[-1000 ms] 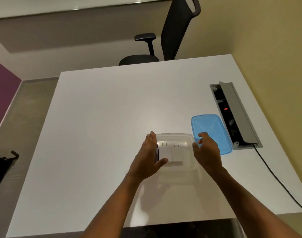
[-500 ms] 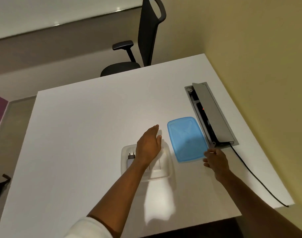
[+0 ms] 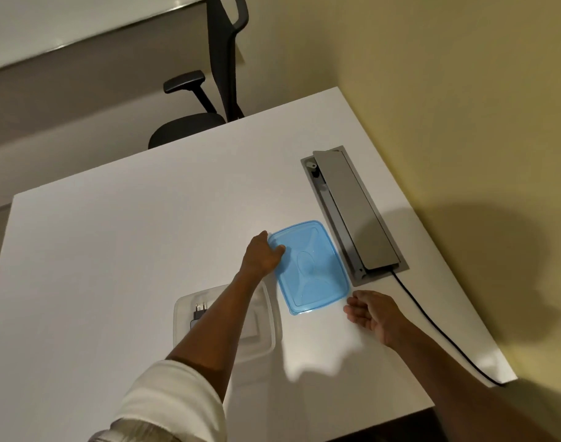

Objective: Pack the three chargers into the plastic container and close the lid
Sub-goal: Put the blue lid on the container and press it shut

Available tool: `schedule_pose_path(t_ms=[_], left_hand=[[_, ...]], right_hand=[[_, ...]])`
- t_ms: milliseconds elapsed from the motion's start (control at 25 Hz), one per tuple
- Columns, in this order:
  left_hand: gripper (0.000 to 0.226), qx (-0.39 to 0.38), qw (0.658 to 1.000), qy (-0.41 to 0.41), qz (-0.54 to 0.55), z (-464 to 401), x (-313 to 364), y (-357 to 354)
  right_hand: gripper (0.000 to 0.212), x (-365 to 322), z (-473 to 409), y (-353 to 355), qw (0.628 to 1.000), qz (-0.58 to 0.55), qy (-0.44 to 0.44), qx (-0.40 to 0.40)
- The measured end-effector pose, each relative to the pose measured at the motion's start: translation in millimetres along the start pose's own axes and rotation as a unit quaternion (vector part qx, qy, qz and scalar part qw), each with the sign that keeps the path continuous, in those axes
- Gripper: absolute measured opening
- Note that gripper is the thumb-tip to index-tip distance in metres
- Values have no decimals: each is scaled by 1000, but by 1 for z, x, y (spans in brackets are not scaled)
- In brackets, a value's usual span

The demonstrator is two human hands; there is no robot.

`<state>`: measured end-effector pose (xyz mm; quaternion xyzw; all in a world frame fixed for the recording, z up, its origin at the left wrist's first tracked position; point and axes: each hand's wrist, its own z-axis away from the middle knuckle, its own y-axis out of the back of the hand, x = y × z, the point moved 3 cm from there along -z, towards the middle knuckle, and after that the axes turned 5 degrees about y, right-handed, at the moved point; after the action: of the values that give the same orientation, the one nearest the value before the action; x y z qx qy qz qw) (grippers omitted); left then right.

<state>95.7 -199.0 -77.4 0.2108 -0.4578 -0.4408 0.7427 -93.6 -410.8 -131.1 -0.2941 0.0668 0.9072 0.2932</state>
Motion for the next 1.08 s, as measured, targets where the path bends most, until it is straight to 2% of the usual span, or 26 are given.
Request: schedule_pose_path(t_ms=[320, 560, 800, 1080], left_hand=[[59, -18, 999, 18, 21, -9, -2, -7], [59, 0, 997, 14, 74, -5, 0, 6], [58, 41, 987, -15, 157, 23, 13, 53], [46, 90, 961, -52, 255, 82, -13, 110]], right_hand=[[29, -8, -8, -8, 999, 2, -18, -29], [20, -12, 0, -13, 1000, -16, -3, -9], [18, -41, 26, -35, 996, -40, 77, -9], [22, -68, 76, -69, 978, 13, 207, -16]])
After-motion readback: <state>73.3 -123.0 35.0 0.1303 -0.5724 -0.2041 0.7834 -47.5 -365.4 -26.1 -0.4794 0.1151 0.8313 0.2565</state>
